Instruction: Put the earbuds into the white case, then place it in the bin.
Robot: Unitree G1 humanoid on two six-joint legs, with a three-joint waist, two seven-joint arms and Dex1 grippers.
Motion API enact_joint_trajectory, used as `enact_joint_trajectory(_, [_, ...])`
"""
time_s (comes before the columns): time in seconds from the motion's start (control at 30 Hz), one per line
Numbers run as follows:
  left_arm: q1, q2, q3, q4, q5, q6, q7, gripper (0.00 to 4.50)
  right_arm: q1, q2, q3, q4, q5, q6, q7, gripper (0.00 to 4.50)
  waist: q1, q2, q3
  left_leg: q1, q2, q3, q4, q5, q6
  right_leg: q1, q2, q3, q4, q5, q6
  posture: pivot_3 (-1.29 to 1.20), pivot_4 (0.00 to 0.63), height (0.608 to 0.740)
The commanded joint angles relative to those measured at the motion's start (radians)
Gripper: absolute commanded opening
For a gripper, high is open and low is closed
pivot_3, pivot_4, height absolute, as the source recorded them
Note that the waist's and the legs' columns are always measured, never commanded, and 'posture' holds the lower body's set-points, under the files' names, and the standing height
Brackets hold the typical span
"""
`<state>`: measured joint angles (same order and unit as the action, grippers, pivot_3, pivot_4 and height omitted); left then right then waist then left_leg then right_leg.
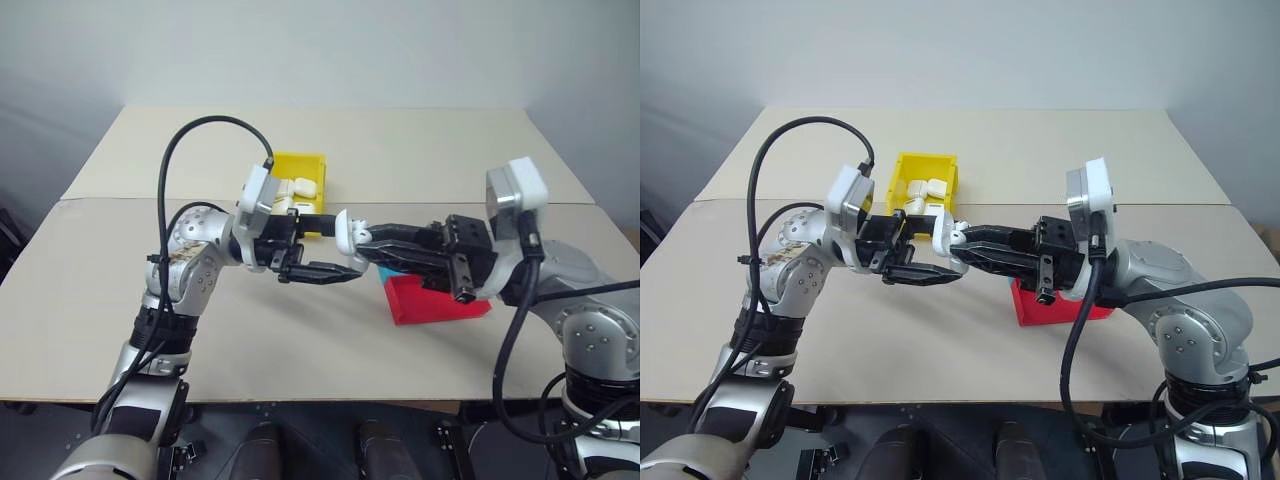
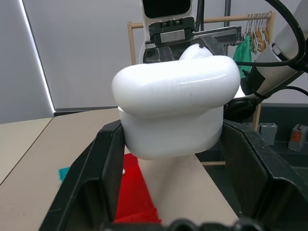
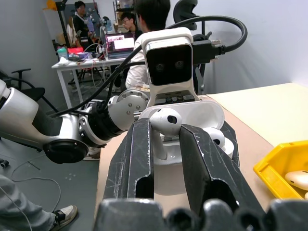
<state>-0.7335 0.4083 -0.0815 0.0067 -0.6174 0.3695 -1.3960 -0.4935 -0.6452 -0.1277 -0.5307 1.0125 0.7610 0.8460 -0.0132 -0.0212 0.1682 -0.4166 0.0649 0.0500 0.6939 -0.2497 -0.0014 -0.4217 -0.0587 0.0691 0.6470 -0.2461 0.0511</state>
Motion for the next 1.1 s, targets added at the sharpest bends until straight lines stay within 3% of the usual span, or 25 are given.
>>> enact_joint_trajectory(0.03, [-0.028,-0.014,0.032,-0.04,-0.033,-0.023,0.012,2.75,0.013,-0.027,0.029,-0.012,-0.01,0.012,0.017,1.65,0.0,0.0,0.0,0.0,0.0,0.0,0.0,0.0,0.0,0.0,0.0,0.0,0.0,0.0,0.0,0.0,0.15,0.74])
enact_joint_trajectory(0.2, [-0.032,-0.011,0.033,-0.037,-0.036,-0.023,0.01,2.75,0.02,-0.049,0.03,-0.007,-0.013,0.007,0.052,3.28,0.0,0.0,0.0,0.0,0.0,0.0,0.0,0.0,0.0,0.0,0.0,0.0,0.0,0.0,0.0,0.0,0.15,0.74])
enact_joint_trajectory(0.77, [-0.032,-0.029,0.021,0.005,-0.016,-0.041,-0.004,2.75,0.012,-0.17,-0.081,0.041,0.105,0.035,0.167,3.28,0.001,0.0,0.0,0.0,0.0,0.0,0.0,0.0,0.0,0.0,0.0,0.0,0.0,0.0,0.0,0.0,0.15,0.74])
enact_joint_trajectory(0.97, [-0.047,-0.052,0.002,0.077,0.025,-0.072,0.012,2.75,-0.147,-0.244,-0.05,0.2,-0.031,-0.037,0.263,1.87,-0.001,0.0,0.0,0.0,0.0,0.0,0.0,0.0,0.0,0.0,0.0,0.0,0.0,0.0,0.0,0.0,0.15,0.74])
enact_joint_trajectory(1.1, [-0.059,-0.074,-0.015,0.118,0.067,-0.098,0.027,2.75,-0.291,-0.262,0.029,0.311,-0.154,-0.09,0.342,0.47,-0.001,0.0,0.0,0.0,0.0,0.001,0.0,0.0,0.0,0.0,0.0,0.0,0.0,0.0,0.0,0.0,0.15,0.74])
